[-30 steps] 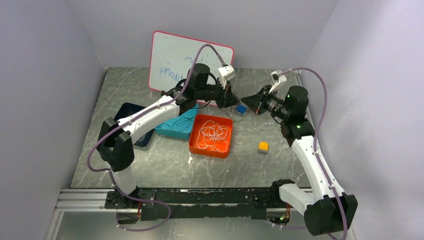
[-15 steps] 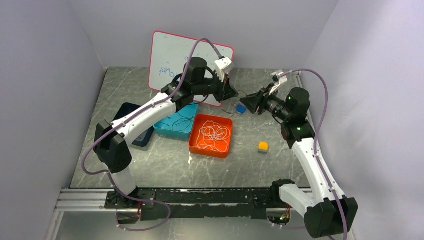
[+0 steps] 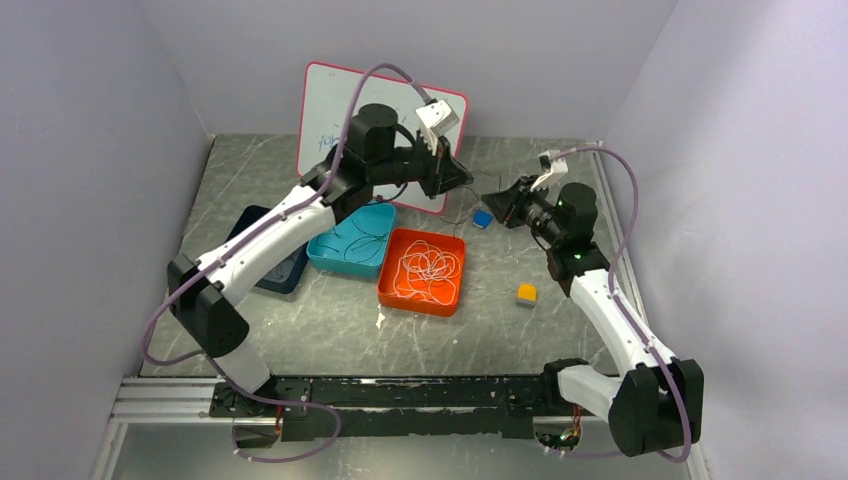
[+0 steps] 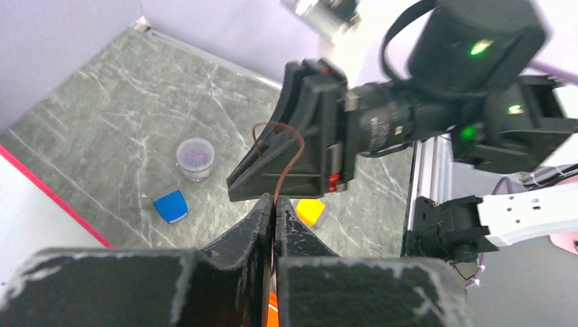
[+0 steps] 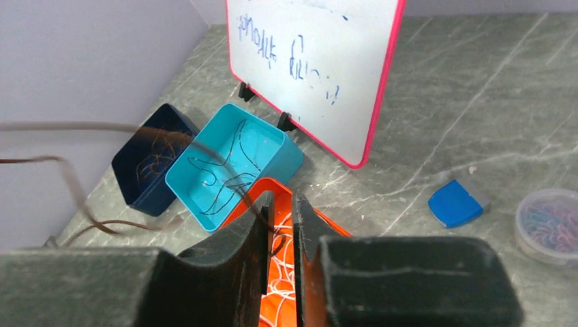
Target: Untangle the cables
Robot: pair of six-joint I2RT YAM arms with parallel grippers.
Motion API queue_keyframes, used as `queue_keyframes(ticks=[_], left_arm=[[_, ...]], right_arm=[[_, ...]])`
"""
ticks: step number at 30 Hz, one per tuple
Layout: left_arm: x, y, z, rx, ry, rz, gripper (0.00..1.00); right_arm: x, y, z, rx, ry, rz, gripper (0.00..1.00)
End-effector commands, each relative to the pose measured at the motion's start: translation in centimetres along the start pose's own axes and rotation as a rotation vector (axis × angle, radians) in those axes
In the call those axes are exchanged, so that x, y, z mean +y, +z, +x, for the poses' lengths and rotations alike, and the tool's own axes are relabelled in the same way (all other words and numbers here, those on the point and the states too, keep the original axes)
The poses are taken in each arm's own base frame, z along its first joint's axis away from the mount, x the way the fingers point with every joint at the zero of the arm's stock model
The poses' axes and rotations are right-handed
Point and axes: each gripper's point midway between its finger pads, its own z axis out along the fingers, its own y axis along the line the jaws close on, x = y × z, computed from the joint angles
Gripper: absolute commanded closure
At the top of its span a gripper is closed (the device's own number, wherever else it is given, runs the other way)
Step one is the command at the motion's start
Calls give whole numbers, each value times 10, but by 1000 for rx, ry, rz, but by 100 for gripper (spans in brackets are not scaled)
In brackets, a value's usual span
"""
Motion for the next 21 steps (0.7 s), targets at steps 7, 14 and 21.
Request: queue_keyframes(ticks=[7,14,21], left_arm=[[-8,-78,-89,-171,71,-86,93],[19,-109,-96,-195,50,-209,93],[81,-158,-84,-191,-58,-408,93]], right_arm=[[-49,-3,3,-80,68,286,86],[-53,-8,12,-73,81,305,75],[-28,-4,12,-48,9,152,62]])
